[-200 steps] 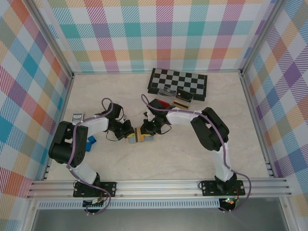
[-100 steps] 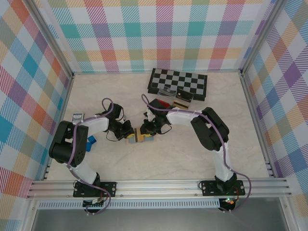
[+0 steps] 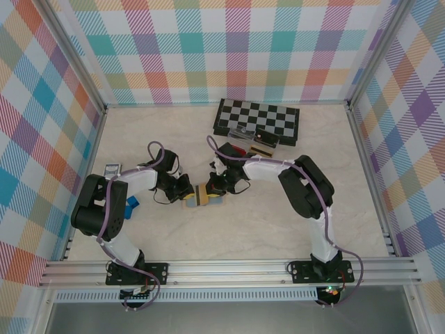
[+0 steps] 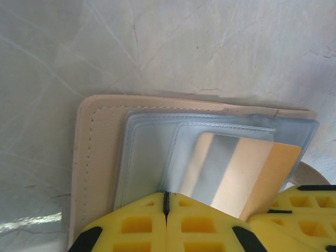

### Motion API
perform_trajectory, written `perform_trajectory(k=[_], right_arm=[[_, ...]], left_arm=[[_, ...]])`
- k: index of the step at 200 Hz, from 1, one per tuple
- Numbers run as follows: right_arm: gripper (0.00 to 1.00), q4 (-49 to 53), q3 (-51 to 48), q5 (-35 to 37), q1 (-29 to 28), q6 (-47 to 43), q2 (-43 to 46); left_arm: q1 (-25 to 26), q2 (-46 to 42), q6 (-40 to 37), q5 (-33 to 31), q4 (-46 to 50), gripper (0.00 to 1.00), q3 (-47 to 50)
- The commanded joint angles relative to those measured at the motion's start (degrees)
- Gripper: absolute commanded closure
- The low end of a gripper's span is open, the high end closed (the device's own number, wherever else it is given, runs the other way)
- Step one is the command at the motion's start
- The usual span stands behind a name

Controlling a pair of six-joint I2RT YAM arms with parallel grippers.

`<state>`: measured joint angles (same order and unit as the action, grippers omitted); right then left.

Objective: Take the credit cards out of the card holder

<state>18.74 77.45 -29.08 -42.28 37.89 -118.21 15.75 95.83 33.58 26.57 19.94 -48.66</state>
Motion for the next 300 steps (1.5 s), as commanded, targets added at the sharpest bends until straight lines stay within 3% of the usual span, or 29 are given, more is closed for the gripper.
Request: perform_trajectory(k=[1, 50, 121, 183, 216, 268, 300], right_arm=[[1.00, 1.6, -2.6, 1.2, 1.0, -1.8, 4.0], [1.00, 4.4, -4.8, 1.0, 1.3, -7.2, 10.9], [1.00, 9.4, -3.1, 5.8, 4.5, -21.0, 20.7], [1.00, 16.9, 4.8, 21.2, 10.7, -38.9, 27.6], [1.00, 19.5, 8.2, 22.7, 15.5, -50.4, 27.2], [1.00, 24.5, 11.5, 20.1, 19.2, -69.1, 24.8], [1.00, 32.0, 15.6, 23.3, 19.8, -78.1, 19.7]], left_arm=[[0.3, 1.4, -1.0, -5.5, 5.1, 1.00, 0.4], [0.3, -3.1, -0.1, -2.0, 5.5, 1.00, -1.7], [-1.3, -13.5, 2.9, -8.7, 12.0, 0.41, -3.7], [-4.4, -22.9, -4.1, -21.0, 23.7, 0.09, -5.2], [-5.1, -25.8, -7.9, -23.9, 27.9, 0.00, -6.8], [-5.2, -27.6, -10.7, -25.3, 28.0, 0.00, -6.8], [-5.2, -27.2, -10.8, -24.8, 27.6, 0.00, -6.7]])
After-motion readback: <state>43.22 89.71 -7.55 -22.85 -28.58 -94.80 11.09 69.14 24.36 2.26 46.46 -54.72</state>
